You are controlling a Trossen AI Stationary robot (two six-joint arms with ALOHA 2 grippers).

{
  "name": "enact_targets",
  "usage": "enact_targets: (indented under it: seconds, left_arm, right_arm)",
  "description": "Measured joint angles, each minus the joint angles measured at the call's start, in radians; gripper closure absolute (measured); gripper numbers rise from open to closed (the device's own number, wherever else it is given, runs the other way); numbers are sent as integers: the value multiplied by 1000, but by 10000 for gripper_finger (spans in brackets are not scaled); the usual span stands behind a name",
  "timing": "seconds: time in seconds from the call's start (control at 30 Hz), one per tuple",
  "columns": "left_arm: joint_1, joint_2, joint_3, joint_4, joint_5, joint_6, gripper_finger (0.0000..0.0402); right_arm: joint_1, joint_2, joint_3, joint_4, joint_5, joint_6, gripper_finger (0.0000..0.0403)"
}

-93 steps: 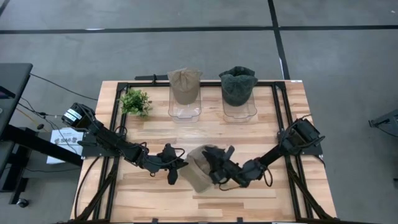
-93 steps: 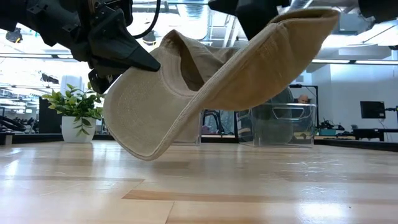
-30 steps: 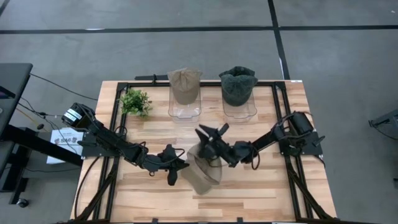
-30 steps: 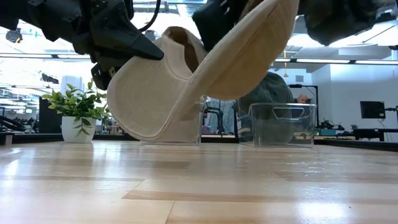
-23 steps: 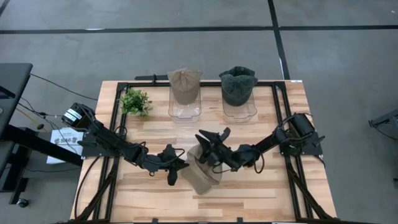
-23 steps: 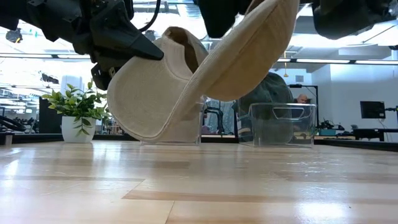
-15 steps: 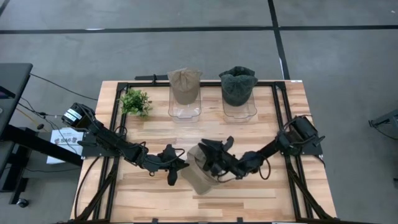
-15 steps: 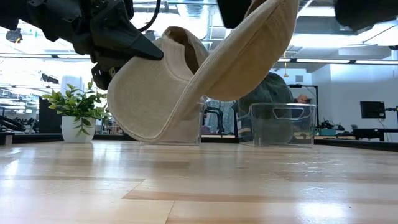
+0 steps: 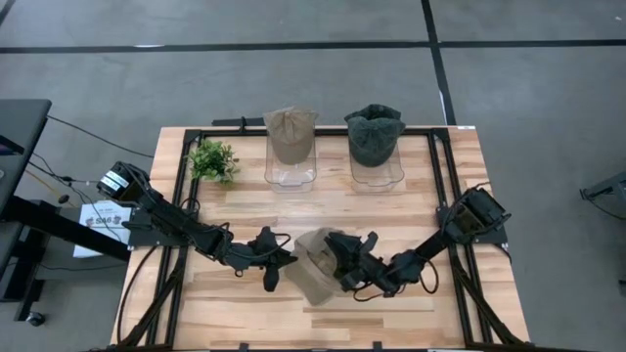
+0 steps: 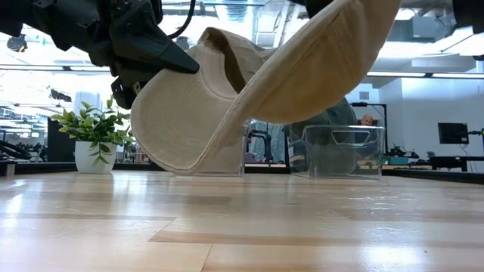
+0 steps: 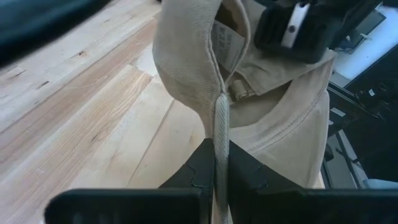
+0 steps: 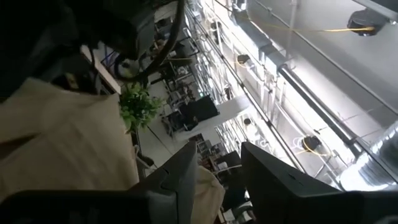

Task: Pick & Place hat
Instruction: Put the brown cap into the left transparent bin

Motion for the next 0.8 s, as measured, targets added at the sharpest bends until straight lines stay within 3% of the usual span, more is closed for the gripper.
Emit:
enact_targets:
  seconds: [0.33,0.8]
  left_arm:
    - [0,0,0,0,0,4,380]
    - [0,0,0,0,0,22,380]
  right_arm:
    - [-41,2,-27,42,-33,17,285]
    - [-107,2,201,50,-86,68,285]
